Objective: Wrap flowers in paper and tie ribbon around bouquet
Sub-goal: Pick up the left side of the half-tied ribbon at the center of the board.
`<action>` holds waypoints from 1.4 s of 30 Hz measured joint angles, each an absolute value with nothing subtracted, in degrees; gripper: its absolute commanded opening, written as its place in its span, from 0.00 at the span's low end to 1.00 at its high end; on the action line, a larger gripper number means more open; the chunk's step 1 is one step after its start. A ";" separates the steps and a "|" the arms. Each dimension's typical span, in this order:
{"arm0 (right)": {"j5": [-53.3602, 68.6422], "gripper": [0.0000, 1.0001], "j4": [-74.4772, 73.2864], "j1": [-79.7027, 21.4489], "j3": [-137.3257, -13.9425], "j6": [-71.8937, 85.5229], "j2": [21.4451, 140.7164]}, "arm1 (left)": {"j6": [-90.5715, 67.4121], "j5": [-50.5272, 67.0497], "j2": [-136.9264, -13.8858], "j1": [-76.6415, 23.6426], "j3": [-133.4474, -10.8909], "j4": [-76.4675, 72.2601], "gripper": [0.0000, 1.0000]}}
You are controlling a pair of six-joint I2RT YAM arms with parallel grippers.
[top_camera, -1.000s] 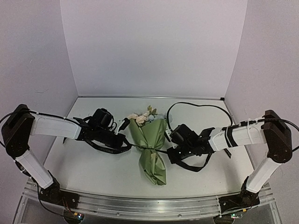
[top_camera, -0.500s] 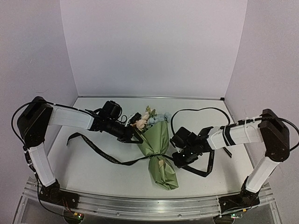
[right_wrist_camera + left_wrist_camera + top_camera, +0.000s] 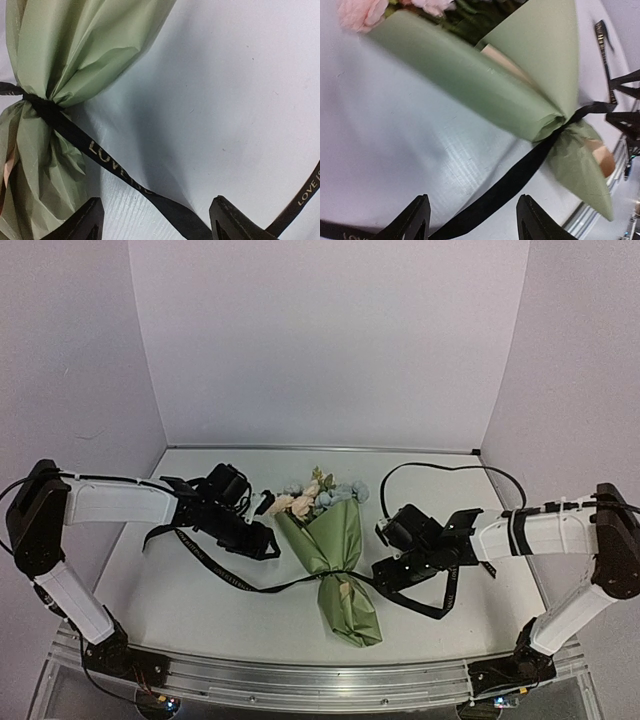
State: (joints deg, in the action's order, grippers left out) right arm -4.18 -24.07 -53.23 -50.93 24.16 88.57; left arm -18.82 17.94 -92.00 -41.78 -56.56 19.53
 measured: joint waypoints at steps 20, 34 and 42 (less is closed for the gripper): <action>-6.62 0.78 -23.98 -52.68 -45.22 18.52 79.86 | -3.17 -0.01 -96.60 -51.59 -58.65 38.97 0.64; -7.09 0.77 -23.30 -52.60 -43.31 18.26 78.72 | 3.02 0.81 -101.75 -51.98 -59.27 38.51 0.10; -8.69 0.73 -23.67 -50.96 -42.94 18.57 78.63 | 1.33 -0.45 -101.39 -51.74 -62.00 40.68 0.00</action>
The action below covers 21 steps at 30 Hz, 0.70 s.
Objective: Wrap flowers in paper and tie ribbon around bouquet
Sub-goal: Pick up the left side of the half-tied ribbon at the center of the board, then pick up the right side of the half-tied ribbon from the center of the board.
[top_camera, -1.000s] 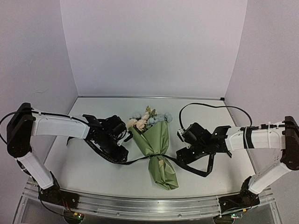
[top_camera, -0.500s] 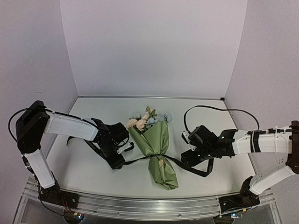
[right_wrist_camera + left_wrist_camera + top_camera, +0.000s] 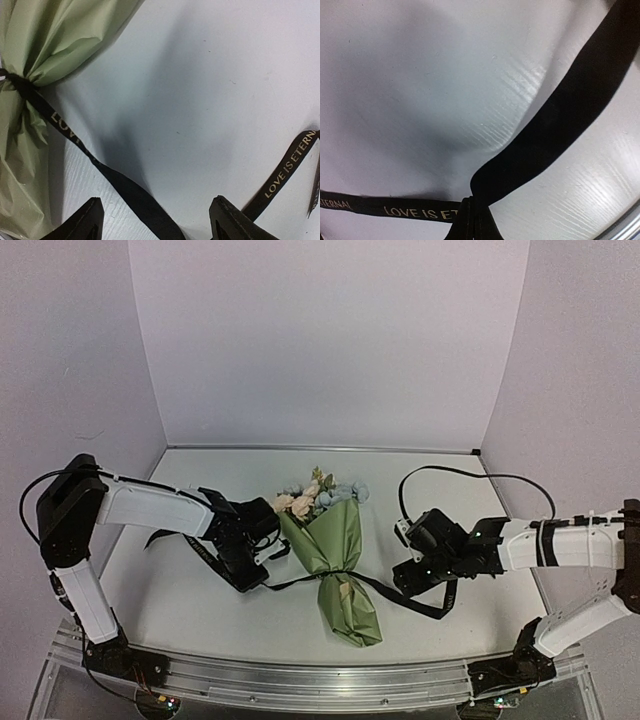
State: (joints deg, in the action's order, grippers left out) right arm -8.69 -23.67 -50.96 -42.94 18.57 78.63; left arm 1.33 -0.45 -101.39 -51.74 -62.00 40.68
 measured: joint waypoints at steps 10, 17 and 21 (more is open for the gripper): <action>-10.79 0.76 -27.29 -45.95 -42.95 22.57 78.61 | -2.48 11.09 -94.36 -51.68 -73.02 35.64 0.00; -16.16 0.81 -34.98 -41.78 -42.98 30.39 77.88 | -6.09 21.88 -101.40 -51.70 -81.24 27.10 0.00; -17.17 0.81 -37.78 -37.98 -42.96 34.50 77.12 | -7.83 27.13 -108.39 -51.70 -84.44 23.31 0.00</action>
State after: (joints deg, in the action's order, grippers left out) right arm -17.17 -37.78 -37.98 -42.96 34.50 77.12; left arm -7.83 27.13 -108.39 -51.70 -84.44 23.31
